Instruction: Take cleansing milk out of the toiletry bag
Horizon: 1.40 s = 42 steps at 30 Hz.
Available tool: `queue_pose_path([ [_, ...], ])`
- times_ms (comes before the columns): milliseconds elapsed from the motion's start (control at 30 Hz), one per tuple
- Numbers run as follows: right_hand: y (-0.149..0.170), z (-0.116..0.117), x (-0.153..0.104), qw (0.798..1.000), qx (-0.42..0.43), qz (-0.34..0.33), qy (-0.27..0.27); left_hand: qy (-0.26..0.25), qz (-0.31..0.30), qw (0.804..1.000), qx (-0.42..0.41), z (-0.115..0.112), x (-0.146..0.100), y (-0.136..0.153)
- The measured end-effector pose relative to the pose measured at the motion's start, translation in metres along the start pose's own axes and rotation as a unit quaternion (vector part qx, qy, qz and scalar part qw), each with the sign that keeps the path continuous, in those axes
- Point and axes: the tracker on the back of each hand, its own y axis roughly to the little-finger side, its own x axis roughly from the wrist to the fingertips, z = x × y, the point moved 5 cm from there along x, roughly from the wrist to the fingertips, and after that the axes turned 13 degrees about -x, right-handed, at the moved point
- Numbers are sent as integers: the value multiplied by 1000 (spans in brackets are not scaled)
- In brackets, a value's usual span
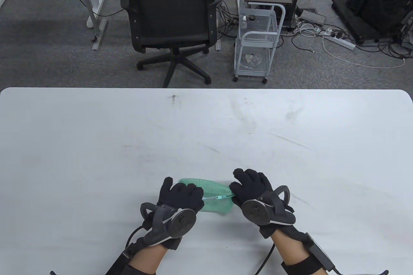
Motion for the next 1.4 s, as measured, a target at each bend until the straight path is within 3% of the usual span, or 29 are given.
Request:
queue_pose_path([
  [433,22,11,-1,998,48,21,-29,1,16,1000,5,2,2,10],
  [1400,44,19,-4,995,59,53,-55,14,79,997,17,0,8,49],
])
